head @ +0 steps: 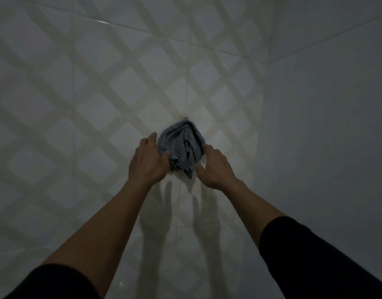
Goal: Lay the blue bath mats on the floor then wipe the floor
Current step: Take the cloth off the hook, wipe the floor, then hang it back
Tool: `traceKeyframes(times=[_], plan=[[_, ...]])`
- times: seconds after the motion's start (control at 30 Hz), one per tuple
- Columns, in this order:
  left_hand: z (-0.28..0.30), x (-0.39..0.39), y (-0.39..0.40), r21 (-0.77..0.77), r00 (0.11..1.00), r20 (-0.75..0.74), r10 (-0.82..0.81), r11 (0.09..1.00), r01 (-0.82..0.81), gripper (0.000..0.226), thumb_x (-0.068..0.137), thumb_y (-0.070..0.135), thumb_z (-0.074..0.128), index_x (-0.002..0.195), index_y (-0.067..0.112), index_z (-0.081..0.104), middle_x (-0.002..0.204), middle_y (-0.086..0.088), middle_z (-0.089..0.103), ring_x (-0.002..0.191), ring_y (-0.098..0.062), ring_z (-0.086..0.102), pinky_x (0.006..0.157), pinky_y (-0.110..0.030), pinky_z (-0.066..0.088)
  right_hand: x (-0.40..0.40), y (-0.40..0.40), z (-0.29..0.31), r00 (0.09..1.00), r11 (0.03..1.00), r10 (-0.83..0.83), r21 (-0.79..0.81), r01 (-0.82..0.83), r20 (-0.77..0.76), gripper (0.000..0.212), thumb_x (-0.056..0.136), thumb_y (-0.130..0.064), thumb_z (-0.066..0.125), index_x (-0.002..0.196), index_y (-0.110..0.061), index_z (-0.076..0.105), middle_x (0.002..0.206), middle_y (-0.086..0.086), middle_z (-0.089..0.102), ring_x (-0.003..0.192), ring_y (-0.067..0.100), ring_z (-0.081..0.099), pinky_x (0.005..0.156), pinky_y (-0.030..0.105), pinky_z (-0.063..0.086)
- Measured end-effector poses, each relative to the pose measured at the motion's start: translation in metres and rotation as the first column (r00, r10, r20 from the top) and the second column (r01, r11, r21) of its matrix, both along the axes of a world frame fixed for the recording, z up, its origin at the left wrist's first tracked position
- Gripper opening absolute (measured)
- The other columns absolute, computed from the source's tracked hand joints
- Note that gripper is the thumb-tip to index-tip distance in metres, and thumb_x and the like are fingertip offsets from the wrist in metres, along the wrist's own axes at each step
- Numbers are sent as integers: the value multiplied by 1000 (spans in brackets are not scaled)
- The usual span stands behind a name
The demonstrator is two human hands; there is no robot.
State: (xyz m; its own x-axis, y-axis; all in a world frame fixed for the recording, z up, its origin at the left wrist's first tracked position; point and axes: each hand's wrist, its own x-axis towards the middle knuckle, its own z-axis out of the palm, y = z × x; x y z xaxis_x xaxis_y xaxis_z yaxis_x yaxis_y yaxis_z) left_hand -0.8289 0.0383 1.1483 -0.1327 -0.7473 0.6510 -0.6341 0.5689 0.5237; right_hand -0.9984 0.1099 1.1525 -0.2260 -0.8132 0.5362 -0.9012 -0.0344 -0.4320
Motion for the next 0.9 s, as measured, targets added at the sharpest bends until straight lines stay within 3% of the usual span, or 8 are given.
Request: traceKeyframes(times=[0.23,0.4,0.5,0.6,0.7,0.77,0.83,0.9], plan=[[9,-30,-24,-36,1000,-3,-4,999,4,60,99,39,52,149,15,31,141,-17,45,126,-39,49,100,-50,46,-5,-38,2,993,997,9,-78,1,122,78,95,-34,55,156,-21,9,148,14,34,132,36,41,105,43,39],[17,-43,-37,-22,998,-28,58,998,-59,44,96,35,57,130,11,43,129,-17,46,116,-38,51,89,-47,47,-18,-60,11,983,995,9,-102,10,181,77,87,-34,65,149,-17,24,141,14,39,127,35,46,101,44,45],[22,-45,-42,-20,996,-39,80,997,-81,39,95,28,60,124,9,44,127,-18,46,116,-38,49,89,-45,45,-25,-69,14,977,994,15,-110,9,214,53,80,-32,71,122,-17,43,126,11,46,110,29,53,88,39,50],[28,-45,-45,-16,993,-52,107,994,-108,21,94,23,58,108,12,47,120,-16,48,113,-37,49,88,-45,45,-27,-74,19,966,994,27,-108,0,255,38,75,-29,71,99,-19,44,110,7,45,95,27,53,73,36,49],[35,-46,-40,-56,990,-100,99,993,-105,10,91,18,51,98,17,44,110,-13,52,102,-36,52,82,-47,50,-27,-74,25,940,981,98,-190,-35,328,28,75,-23,64,86,-19,39,91,4,48,74,21,48,56,30,36],[40,-46,-34,-84,982,-175,66,993,-82,10,92,17,46,99,18,40,99,-13,56,89,-36,57,71,-44,50,-28,-69,30,904,960,158,-275,-47,396,24,80,-20,61,92,-17,40,84,1,47,67,17,45,52,30,33],[44,-44,-28,-100,959,-281,37,993,-67,11,93,16,41,103,19,37,89,-13,57,78,-36,58,64,-42,45,-31,-62,34,865,941,227,-328,-78,446,28,85,-16,59,107,-15,42,90,3,48,71,17,50,52,28,39],[46,-41,-20,-97,922,-386,-2,995,-38,14,95,17,37,108,21,38,90,-14,59,78,-36,59,66,-46,48,-30,-54,36,837,939,265,-326,-111,479,37,87,-16,60,120,-19,44,101,4,51,81,18,56,59,27,45]])
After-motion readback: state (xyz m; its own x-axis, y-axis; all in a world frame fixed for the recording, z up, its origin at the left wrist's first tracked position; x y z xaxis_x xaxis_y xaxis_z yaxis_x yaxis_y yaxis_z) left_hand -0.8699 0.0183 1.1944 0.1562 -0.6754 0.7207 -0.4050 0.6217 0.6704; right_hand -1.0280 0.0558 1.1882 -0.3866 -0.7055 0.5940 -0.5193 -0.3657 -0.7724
